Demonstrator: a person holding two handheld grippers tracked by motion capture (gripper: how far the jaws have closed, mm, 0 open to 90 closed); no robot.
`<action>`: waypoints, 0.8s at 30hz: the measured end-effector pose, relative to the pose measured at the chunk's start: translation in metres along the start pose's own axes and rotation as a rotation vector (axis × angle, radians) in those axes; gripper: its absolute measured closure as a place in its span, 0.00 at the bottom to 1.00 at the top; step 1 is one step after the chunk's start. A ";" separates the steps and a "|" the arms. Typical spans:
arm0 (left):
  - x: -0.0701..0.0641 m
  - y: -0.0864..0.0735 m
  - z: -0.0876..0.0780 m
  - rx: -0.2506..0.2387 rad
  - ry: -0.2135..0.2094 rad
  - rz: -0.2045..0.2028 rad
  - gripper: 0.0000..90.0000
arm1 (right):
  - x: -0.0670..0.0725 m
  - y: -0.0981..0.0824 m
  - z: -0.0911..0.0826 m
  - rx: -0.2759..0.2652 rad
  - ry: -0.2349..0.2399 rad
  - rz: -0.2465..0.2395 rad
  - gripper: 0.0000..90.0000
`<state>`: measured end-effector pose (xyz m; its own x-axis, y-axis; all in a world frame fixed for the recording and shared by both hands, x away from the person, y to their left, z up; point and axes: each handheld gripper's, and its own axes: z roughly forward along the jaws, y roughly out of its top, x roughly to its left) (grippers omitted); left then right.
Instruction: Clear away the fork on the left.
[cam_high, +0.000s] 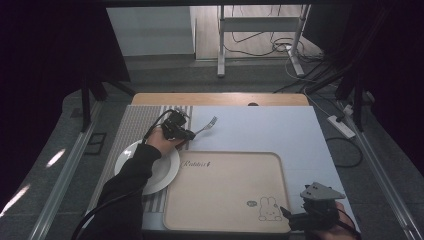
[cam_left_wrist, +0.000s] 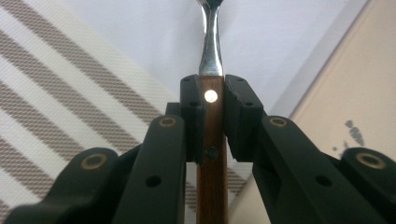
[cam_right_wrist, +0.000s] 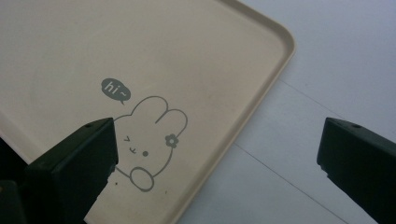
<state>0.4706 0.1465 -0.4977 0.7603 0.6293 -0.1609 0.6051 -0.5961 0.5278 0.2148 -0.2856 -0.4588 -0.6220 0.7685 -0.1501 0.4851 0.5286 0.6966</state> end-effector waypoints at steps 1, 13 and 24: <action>-0.003 0.000 0.000 0.001 -0.002 0.003 0.87 | 0.000 0.000 0.000 0.000 0.000 0.000 0.00; -0.037 -0.004 -0.001 -0.014 -0.013 0.001 0.87 | 0.000 0.000 0.000 -0.002 0.001 -0.004 0.00; -0.067 -0.013 0.001 -0.003 -0.037 0.002 0.87 | 0.001 0.000 0.000 -0.002 -0.002 -0.012 0.00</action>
<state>0.4119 0.1115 -0.4942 0.7697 0.6094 -0.1904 0.6028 -0.5956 0.5309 0.2143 -0.2847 -0.4588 -0.6266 0.7629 -0.1595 0.4762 0.5367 0.6965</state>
